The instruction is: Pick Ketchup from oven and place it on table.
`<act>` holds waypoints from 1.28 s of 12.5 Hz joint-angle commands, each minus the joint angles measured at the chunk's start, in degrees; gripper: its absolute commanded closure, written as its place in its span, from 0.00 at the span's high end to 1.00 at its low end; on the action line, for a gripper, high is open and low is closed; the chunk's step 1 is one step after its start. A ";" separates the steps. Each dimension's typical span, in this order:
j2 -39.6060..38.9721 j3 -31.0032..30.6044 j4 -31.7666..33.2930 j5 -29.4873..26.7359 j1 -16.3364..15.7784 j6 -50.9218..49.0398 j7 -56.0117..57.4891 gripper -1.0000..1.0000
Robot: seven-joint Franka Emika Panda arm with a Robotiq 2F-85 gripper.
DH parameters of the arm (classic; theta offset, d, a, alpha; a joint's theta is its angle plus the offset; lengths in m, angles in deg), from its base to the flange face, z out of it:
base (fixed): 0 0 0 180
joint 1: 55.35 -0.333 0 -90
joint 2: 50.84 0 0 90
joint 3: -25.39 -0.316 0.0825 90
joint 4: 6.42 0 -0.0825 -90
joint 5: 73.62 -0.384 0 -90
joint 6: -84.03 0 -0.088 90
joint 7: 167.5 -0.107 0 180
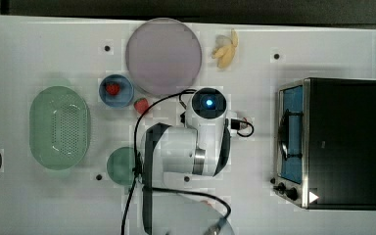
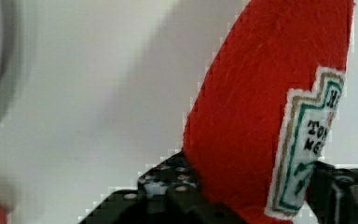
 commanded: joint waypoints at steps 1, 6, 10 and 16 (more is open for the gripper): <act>-2.62 -0.05 -1.58 -0.27 -0.22 6.33 -0.21 0.76; 1.50 -0.22 -4.08 -0.33 -0.21 4.32 -0.90 1.00; 10.42 -0.18 -11.23 -0.27 -0.20 -6.93 -0.92 1.00; 15.18 -0.35 -27.73 0.24 -0.23 -25.06 -0.92 1.00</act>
